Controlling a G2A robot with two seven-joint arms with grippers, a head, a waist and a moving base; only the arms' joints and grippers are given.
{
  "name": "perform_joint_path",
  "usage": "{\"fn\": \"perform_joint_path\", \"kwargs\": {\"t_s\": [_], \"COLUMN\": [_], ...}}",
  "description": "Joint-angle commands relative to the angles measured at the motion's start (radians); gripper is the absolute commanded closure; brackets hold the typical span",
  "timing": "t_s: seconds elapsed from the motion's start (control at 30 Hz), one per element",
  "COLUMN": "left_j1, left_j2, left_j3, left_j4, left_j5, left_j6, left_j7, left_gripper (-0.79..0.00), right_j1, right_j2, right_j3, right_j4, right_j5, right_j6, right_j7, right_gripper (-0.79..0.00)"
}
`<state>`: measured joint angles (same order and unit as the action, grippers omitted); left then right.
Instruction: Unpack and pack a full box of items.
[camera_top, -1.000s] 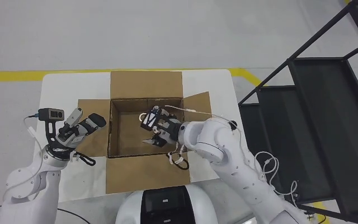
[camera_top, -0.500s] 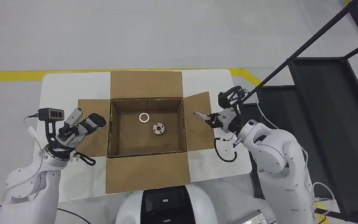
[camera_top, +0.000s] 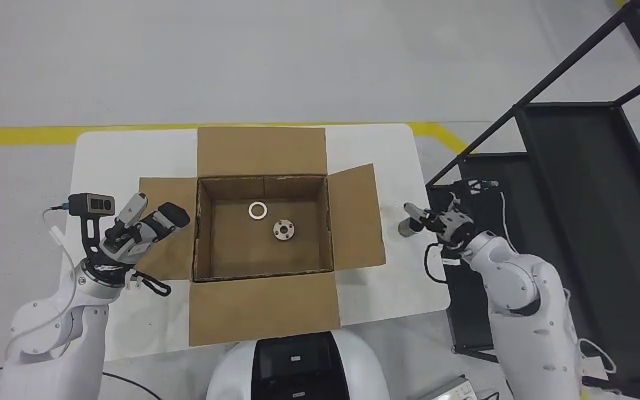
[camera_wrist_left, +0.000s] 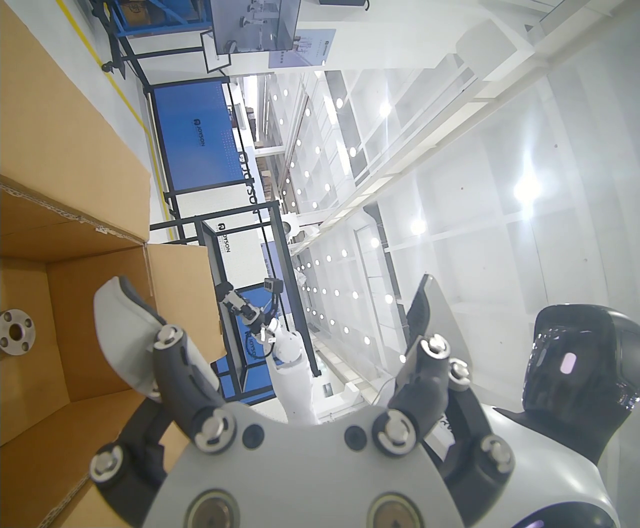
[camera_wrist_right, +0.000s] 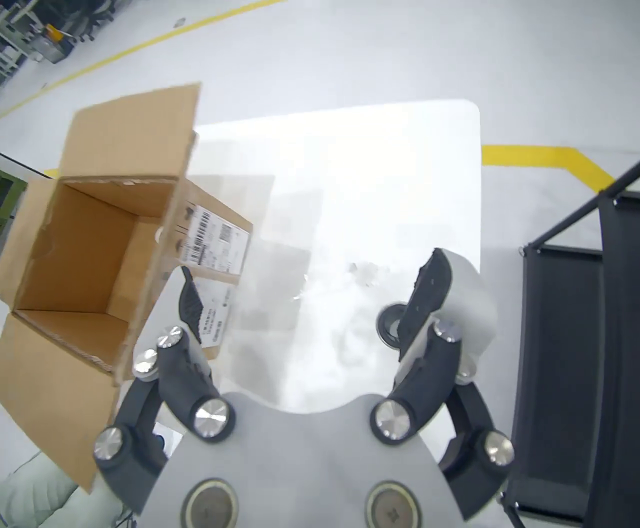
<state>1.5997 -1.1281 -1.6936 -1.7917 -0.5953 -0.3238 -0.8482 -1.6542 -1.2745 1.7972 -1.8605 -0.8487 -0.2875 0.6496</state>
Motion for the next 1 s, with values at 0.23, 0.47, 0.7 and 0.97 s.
{"fn": "perform_joint_path", "kwargs": {"t_s": [0.23, 0.47, 0.7, 0.97], "left_j1": [0.0, 0.0, 0.0, 0.0], "left_j2": [0.0, 0.0, 0.0, 0.0], "left_j3": [0.0, 0.0, 0.0, 0.0], "left_j4": [0.0, 0.0, 0.0, 0.0], "left_j5": [0.0, 0.0, 0.0, 0.0], "left_j6": [0.0, 0.0, 0.0, 0.0], "left_j7": [0.0, 0.0, 0.0, 0.0], "left_gripper": [-0.785, -0.785, -0.785, -0.785], "right_j1": [0.081, 0.163, 0.232, 0.265], "right_j2": [0.005, 0.007, 0.003, 0.003], "right_j3": [-0.071, -0.122, -0.17, -0.209], "right_j4": [0.199, 0.322, 0.429, 0.49], "right_j5": [-0.09, -0.179, -0.173, -0.174], "right_j6": [0.06, 0.151, 0.191, 0.208], "right_j7": [-0.011, -0.031, -0.037, -0.031], "right_gripper": [-0.785, -0.785, -0.785, -0.117]}}
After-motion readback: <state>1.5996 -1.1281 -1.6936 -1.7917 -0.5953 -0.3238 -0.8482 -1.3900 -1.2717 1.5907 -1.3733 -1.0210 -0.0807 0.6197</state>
